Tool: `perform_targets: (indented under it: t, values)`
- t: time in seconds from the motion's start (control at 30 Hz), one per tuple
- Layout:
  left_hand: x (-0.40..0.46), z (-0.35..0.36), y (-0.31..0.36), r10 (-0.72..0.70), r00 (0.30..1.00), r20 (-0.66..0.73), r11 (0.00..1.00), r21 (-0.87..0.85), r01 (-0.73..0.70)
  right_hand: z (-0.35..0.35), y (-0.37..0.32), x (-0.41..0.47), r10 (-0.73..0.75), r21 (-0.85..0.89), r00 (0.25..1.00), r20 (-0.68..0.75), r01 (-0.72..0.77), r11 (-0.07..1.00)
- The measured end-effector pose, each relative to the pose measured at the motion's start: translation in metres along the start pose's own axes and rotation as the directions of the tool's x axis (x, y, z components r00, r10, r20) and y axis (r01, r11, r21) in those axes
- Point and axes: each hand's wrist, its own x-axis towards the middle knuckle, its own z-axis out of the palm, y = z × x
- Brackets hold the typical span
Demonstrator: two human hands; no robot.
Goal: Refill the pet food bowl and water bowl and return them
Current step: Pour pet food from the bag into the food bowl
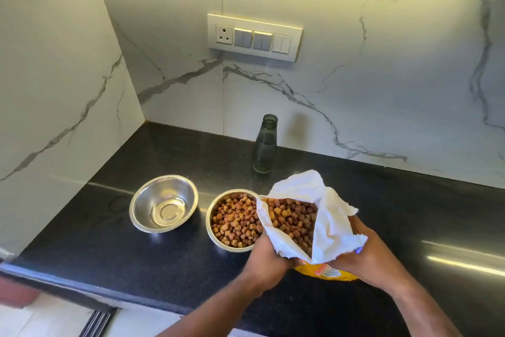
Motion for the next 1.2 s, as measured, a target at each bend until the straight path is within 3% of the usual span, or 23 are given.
perform_targets:
  t: [0.23, 0.4, 0.53, 0.7, 1.2]
  values:
    - [0.026, -0.010, 0.036, 0.053, 0.997, 0.060, 0.913, 0.401, -0.073, 0.021, 0.042, 0.008, 0.030, 0.186, 0.993, -0.111, -0.009, 0.983]
    - [0.057, -0.014, 0.053, 0.033, 0.986, 0.162, 0.832, 0.542, -0.118, 0.038, 0.057, 0.022, 0.063, 0.347, 0.979, -0.193, 0.008, 0.938]
    - [0.078, -0.011, 0.055, 0.005, 0.975, 0.224, 0.811, 0.569, -0.135, 0.054, 0.072, 0.035, 0.112, 0.391, 0.964, -0.240, -0.010, 0.920]
    - [0.093, -0.012, 0.044, 0.002, 0.980, 0.197, 0.820, 0.560, -0.115, 0.069, 0.095, 0.040, 0.218, 0.468, 0.934, -0.283, -0.064, 0.881]
    - [0.110, -0.017, 0.042, -0.069, 0.988, 0.140, 0.800, 0.599, -0.029, 0.076, 0.102, 0.051, 0.236, 0.456, 0.918, -0.318, -0.070, 0.887]
